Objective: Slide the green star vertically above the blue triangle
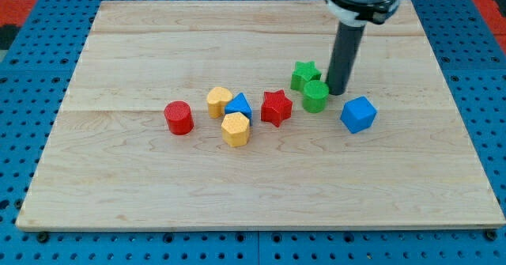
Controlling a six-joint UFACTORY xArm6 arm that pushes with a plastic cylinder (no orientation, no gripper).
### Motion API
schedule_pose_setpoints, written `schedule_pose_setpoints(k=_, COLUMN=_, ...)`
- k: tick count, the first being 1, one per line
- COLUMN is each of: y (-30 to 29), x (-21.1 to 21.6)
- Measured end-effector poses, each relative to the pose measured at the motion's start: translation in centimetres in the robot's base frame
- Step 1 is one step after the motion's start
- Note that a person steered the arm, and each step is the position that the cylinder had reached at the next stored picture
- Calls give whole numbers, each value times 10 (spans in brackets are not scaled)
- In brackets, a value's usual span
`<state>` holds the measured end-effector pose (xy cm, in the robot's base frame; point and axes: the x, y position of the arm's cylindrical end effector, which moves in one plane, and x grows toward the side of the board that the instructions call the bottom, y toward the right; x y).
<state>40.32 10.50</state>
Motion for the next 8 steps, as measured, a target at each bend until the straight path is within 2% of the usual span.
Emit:
schedule_pose_setpoints(k=1, y=-28, x=-27)
schedule_pose_setpoints(k=2, y=-41, x=-19)
schedule_pose_setpoints(k=3, y=-72, x=-28)
schedule_pose_setpoints(k=4, y=-47, x=-75)
schedule_pose_setpoints(k=5, y=-65, x=-73)
schedule_pose_setpoints(k=6, y=-78, x=-36)
schedule_pose_setpoints(k=7, y=-62, x=-47)
schedule_pose_setpoints(k=8, y=-54, x=-93)
